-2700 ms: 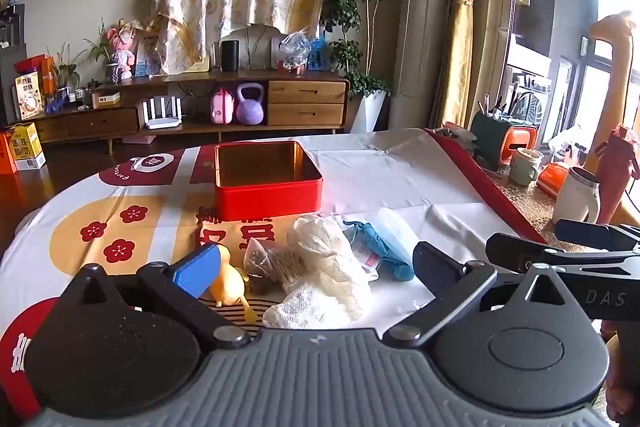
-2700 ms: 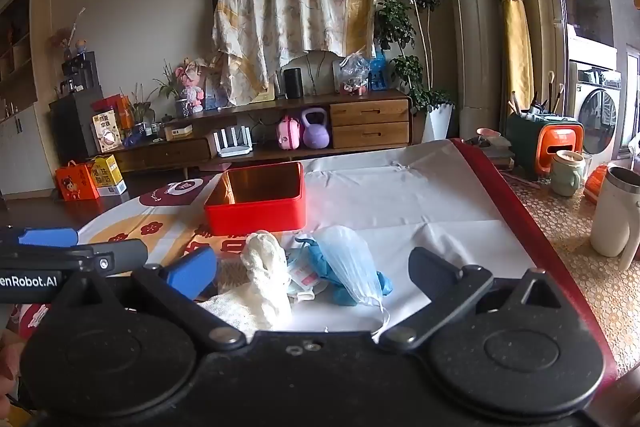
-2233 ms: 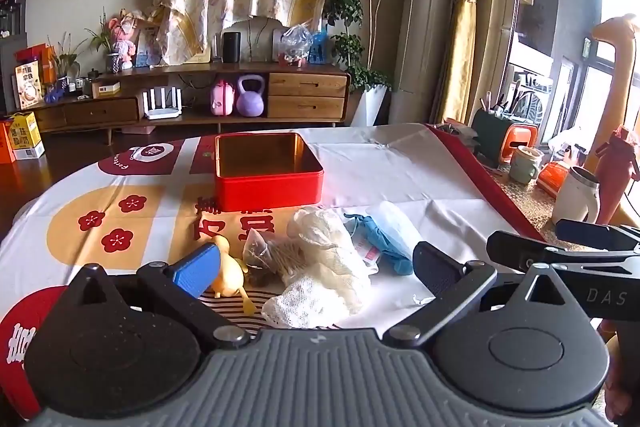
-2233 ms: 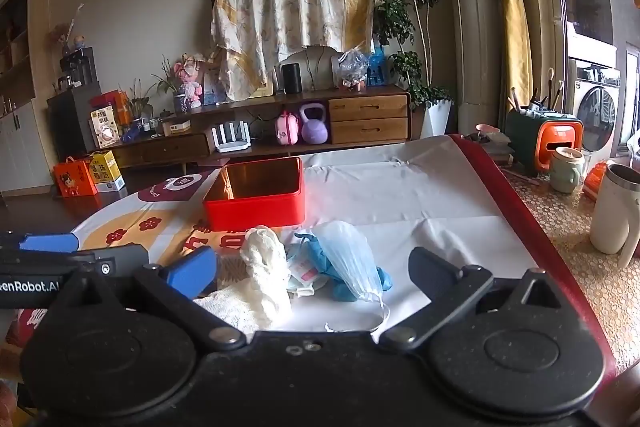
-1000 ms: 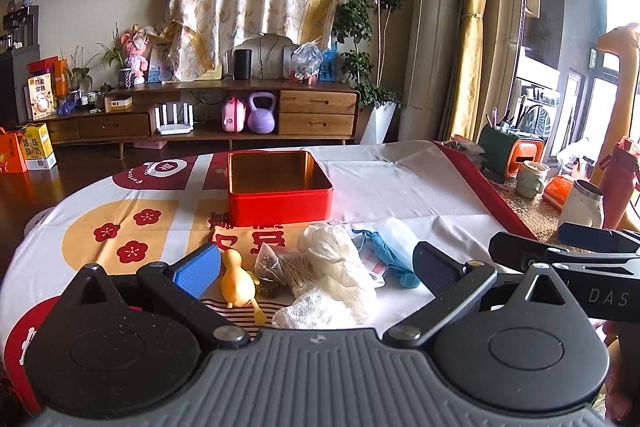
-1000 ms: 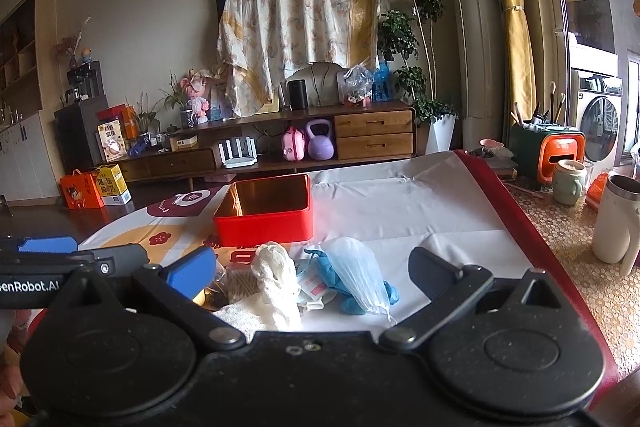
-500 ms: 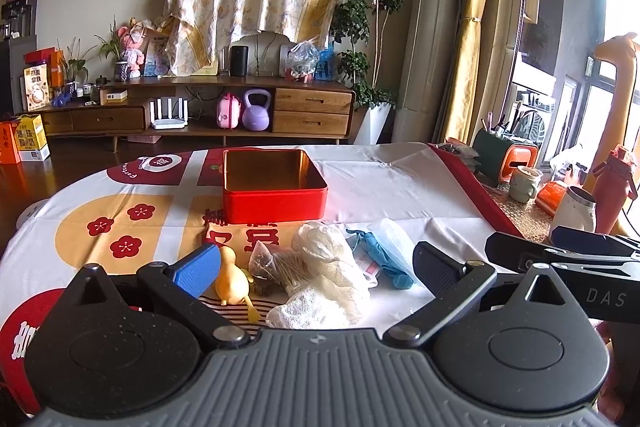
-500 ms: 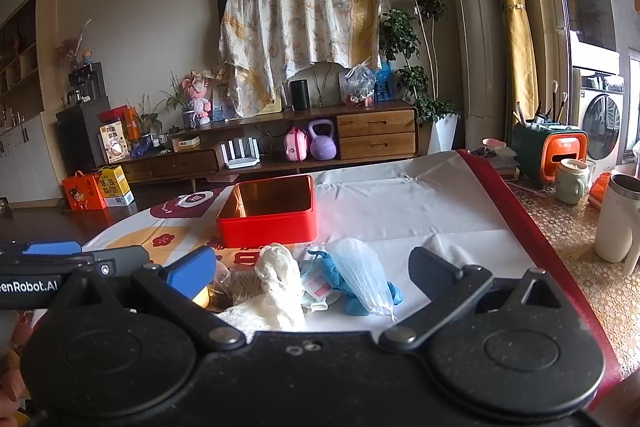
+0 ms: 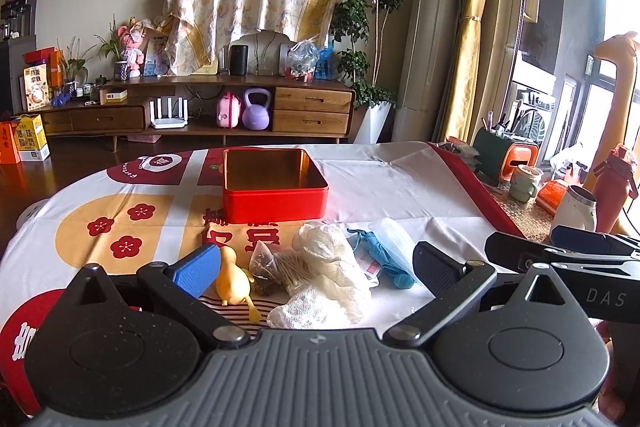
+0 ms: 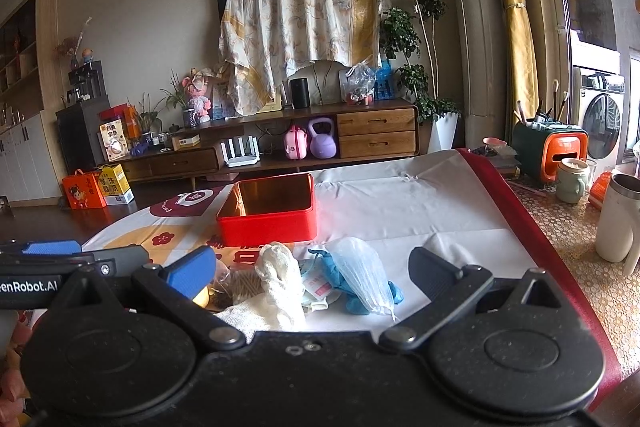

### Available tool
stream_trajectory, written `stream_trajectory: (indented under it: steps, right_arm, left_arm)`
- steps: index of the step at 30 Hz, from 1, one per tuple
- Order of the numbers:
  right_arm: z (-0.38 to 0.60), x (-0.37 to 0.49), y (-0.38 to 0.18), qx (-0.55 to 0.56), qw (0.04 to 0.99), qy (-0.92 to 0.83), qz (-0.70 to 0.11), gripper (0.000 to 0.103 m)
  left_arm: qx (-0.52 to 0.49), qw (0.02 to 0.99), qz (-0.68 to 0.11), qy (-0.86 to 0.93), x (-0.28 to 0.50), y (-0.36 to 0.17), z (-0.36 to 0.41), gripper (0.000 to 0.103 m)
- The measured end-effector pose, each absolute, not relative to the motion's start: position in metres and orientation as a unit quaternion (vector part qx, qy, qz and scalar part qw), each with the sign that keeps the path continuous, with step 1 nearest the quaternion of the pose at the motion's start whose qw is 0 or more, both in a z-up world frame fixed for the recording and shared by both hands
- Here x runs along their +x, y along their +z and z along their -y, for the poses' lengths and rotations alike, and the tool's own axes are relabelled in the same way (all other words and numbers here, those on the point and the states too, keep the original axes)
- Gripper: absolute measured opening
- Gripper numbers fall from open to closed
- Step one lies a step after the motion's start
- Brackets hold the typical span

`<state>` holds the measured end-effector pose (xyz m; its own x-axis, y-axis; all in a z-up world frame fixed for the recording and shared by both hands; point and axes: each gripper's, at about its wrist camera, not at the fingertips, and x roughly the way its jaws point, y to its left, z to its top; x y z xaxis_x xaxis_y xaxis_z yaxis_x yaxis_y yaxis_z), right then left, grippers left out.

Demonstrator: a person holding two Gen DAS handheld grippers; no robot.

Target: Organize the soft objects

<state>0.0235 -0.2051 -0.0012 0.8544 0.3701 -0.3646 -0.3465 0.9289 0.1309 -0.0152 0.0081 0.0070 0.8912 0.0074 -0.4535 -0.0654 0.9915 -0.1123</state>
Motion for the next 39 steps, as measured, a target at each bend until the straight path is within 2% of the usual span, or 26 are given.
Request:
stream_trajectory:
  steps: [22,39]
  right_arm:
    - [0.199,0.033,-0.012,0.025,0.956,0.188,-0.224,0.103]
    - [0.213,0.135,-0.049,-0.029,0.937,0.185,-0.295,0.101]
  left_arm:
    - [-0.067,0.961,-0.268,0.014,0.013,-0.01,-0.015,0.103]
    - [-0.028,0.951,-0.306,-0.023,0.087,-0.056,0.002,0.103]
